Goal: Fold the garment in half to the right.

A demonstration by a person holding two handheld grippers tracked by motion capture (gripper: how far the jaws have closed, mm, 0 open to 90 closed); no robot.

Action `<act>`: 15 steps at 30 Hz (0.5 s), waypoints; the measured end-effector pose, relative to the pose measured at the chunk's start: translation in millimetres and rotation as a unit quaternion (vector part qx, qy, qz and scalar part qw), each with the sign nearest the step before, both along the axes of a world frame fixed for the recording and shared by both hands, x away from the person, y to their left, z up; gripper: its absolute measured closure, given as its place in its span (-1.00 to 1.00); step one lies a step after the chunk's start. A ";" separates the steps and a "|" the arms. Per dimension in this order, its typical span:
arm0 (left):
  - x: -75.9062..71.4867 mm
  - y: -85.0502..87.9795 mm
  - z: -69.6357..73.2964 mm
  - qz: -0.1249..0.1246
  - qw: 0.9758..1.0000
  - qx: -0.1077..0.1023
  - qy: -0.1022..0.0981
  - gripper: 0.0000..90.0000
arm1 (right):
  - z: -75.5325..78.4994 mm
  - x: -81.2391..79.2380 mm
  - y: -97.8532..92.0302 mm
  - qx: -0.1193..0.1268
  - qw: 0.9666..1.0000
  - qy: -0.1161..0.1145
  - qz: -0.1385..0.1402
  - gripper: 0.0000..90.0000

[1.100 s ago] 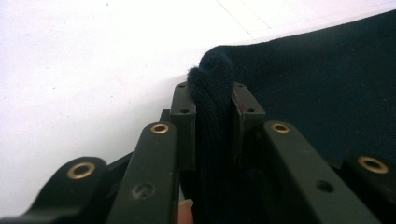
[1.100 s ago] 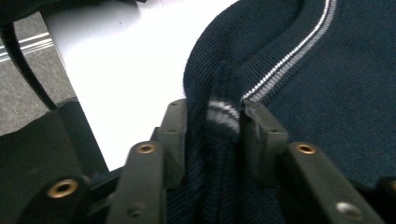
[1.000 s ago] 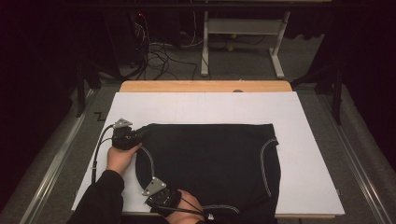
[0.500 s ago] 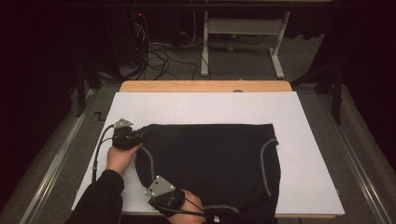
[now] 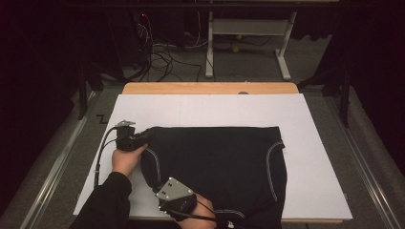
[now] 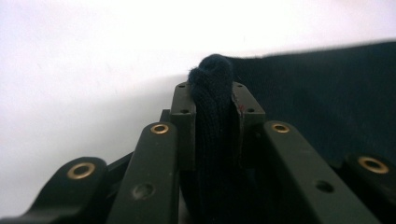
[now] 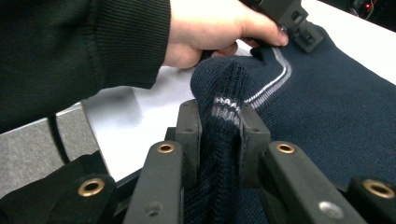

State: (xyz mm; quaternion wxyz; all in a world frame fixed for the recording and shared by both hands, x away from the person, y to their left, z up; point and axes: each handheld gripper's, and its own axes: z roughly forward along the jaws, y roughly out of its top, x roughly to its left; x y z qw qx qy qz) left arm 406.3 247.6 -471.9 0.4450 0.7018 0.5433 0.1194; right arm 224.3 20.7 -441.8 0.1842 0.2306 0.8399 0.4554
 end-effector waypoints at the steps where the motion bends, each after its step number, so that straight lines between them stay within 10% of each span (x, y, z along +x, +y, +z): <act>1: -1.2 -2.2 4.2 0.006 1.000 0.000 -0.008 0.59 | 0.7 -0.4 -1.3 0.004 1.000 -0.001 0.001 0.67; 15: 0.8 -15.7 47.8 0.017 0.999 0.026 -0.038 0.67 | 19.0 3.0 -12.9 0.036 0.999 -0.012 0.010 0.66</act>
